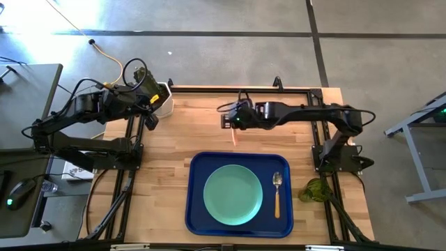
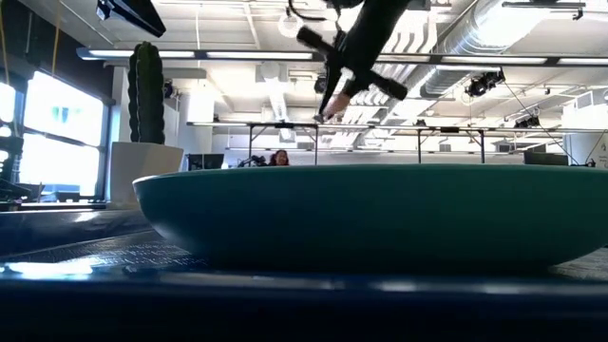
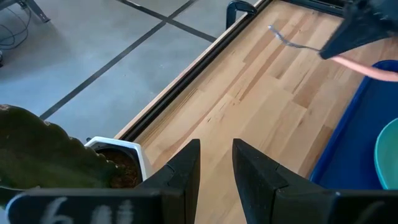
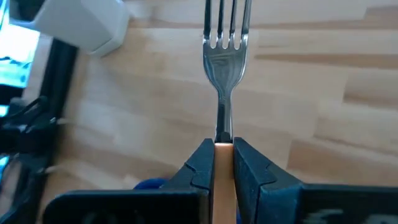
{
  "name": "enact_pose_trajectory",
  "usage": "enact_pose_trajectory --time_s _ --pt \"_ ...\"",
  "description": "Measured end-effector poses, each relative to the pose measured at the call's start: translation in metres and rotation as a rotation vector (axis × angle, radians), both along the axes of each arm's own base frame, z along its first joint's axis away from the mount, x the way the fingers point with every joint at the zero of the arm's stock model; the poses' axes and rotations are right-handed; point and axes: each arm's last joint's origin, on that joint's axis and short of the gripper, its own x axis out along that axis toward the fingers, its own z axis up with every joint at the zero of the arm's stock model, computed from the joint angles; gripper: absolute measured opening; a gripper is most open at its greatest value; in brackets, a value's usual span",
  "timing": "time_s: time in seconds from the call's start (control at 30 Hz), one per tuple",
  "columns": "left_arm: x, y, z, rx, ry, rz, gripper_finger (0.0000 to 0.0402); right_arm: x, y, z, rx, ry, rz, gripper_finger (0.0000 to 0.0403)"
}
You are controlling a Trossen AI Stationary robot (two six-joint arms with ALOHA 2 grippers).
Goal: Pick and place plate/cup/fork/spoon on tray
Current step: Put the light orange fork on the blue tray to the right of the green plate
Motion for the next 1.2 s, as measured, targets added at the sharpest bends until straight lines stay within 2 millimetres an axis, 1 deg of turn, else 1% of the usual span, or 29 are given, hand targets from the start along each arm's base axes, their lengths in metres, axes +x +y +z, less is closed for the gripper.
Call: enact_pose_trajectory --time_s 0.1,0.23,0.43,0.6,0.77,1.2 --pt "0.000 0.000 0.000 0.000 -0.001 -0.001 0.0083 -0.005 0.016 0.008 0.023 -0.019 0.011 0.0017" --pt "0.000 0.000 0.000 0.000 0.000 -0.001 0.0083 -0.014 0.041 0.012 0.072 0.001 -0.001 0.0017" --pt "0.000 0.000 0.000 0.000 0.000 -0.001 0.0083 -0.027 0.076 0.007 0.140 0.090 -0.056 0.0017" --pt "0.000 0.000 0.000 0.000 0.000 -0.001 0.0083 -0.037 0.100 0.004 0.136 0.123 -0.116 0.0017" --pt "0.000 0.000 0.000 0.000 0.000 -0.001 0.0083 -0.046 0.117 0.002 0.133 0.151 -0.164 0.0017" --pt "0.000 0.000 0.000 -0.026 -0.024 0.025 0.0083 -0.069 0.151 -0.002 0.121 0.247 -0.205 0.0017"
